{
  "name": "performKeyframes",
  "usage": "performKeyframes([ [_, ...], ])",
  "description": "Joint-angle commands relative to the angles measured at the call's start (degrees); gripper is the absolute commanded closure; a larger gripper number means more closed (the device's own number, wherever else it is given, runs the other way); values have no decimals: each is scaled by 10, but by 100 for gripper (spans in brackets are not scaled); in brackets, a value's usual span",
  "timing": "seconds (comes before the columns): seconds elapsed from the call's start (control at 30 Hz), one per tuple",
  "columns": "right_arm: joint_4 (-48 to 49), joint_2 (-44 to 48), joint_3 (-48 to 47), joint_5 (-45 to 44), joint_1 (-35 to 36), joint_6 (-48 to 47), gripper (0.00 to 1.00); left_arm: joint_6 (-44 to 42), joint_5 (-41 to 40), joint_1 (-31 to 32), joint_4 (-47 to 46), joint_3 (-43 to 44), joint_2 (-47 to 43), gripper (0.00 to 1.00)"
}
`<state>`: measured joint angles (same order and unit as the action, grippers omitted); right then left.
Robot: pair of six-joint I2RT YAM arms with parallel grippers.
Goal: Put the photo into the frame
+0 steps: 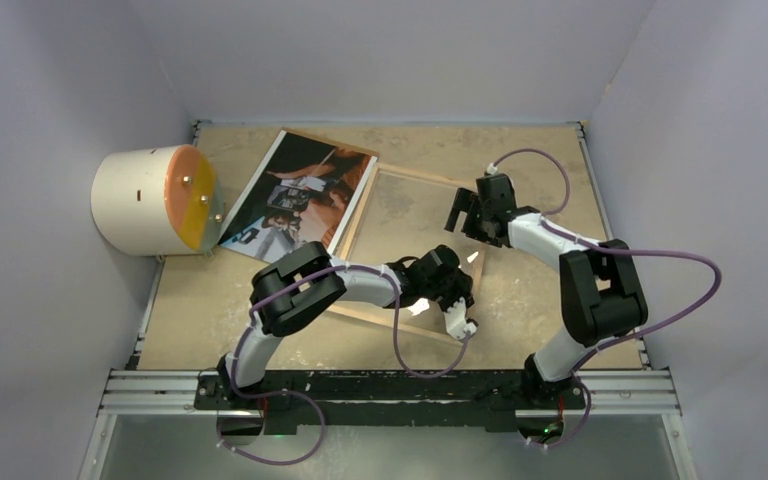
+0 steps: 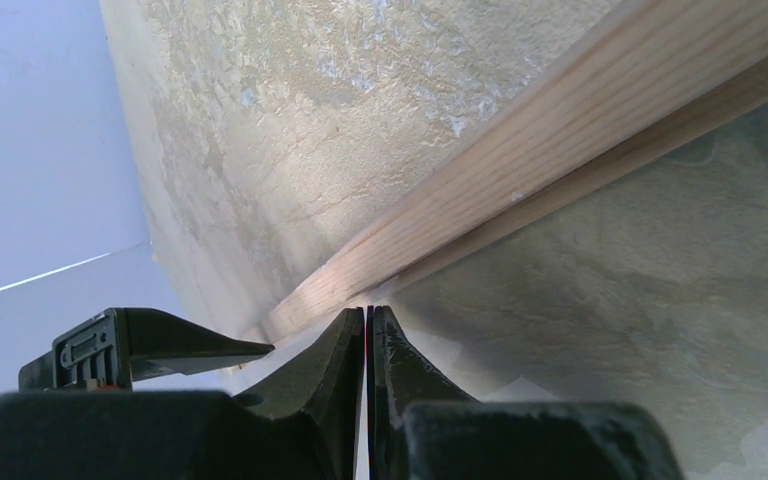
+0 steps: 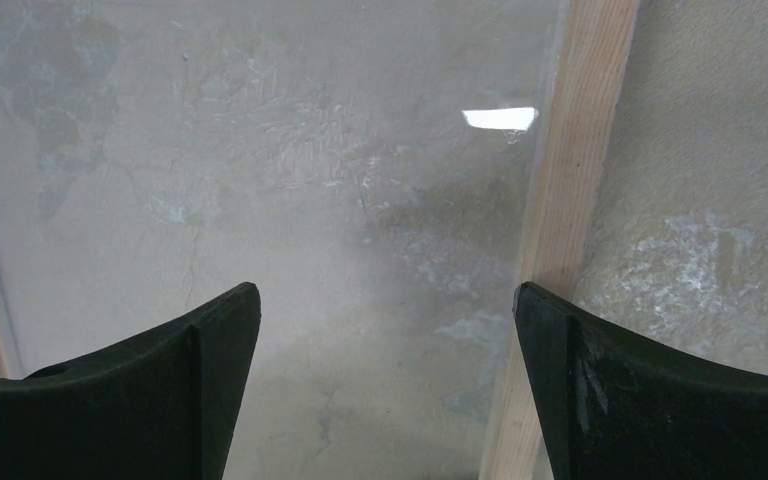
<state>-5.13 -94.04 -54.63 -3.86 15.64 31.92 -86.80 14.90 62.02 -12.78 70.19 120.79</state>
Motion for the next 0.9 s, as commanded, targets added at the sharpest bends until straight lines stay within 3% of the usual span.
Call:
performKeyframes([
  [0.0, -55, 22, 0, -44, -6, -21, 1, -13, -3, -1, -5, 7, -3, 92],
  [0.87, -79, 46, -20, -94, -24, -50, 1, -8, -10, 0, 20, -23, -24, 93],
])
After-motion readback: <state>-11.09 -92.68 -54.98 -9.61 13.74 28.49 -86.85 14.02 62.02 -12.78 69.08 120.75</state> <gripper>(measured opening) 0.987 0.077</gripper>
